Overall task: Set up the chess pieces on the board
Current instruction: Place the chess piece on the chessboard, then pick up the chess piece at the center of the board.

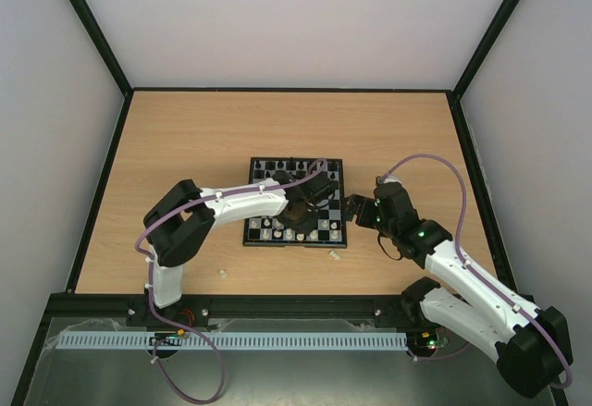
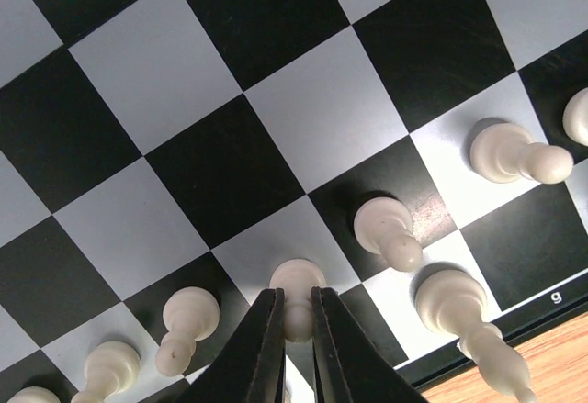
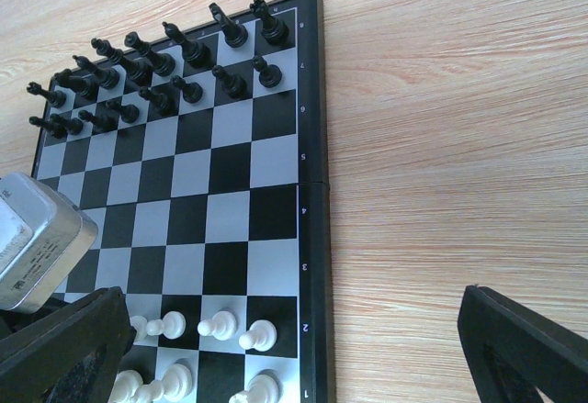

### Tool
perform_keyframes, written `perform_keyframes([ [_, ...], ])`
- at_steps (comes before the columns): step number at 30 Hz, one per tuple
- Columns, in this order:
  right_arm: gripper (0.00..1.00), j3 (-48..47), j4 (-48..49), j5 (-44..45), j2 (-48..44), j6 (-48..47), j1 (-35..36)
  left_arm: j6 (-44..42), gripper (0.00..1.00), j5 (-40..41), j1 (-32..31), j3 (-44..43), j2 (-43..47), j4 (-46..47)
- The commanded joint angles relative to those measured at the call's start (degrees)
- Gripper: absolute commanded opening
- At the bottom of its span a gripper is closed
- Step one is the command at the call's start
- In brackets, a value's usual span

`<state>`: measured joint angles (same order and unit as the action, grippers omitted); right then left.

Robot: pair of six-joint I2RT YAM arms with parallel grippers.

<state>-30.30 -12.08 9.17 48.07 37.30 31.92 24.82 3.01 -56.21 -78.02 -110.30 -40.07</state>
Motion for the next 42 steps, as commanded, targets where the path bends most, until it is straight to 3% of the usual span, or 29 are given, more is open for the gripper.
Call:
perform_keyframes([
  [1, 0.99, 0.64, 0.21, -0.36, 0.34, -0.73, -0.19, -0.31, 0.1, -0.03, 0.56, 0.16, -0.84, 0.08],
  [23, 0.99, 0.79, 0.42, -0.55, 0.6, -0.73, -0.19, -0.91, 0.33, 2.06, 1.91, -2.61, -0.27, -0.12],
  [34, 0.99, 0.89, 0.73, -0.55, 1.13, -0.71, -0.19, -0.67, 0.36, 3.26, 1.89, -3.77, 3.6, -1.65],
  [42, 0.99, -0.27, 0.21, -0.55, 2.52, -0.73, -0.19, 0.08, 0.59, 8.13, 1.89, -2.31, 14.85, -3.1],
])
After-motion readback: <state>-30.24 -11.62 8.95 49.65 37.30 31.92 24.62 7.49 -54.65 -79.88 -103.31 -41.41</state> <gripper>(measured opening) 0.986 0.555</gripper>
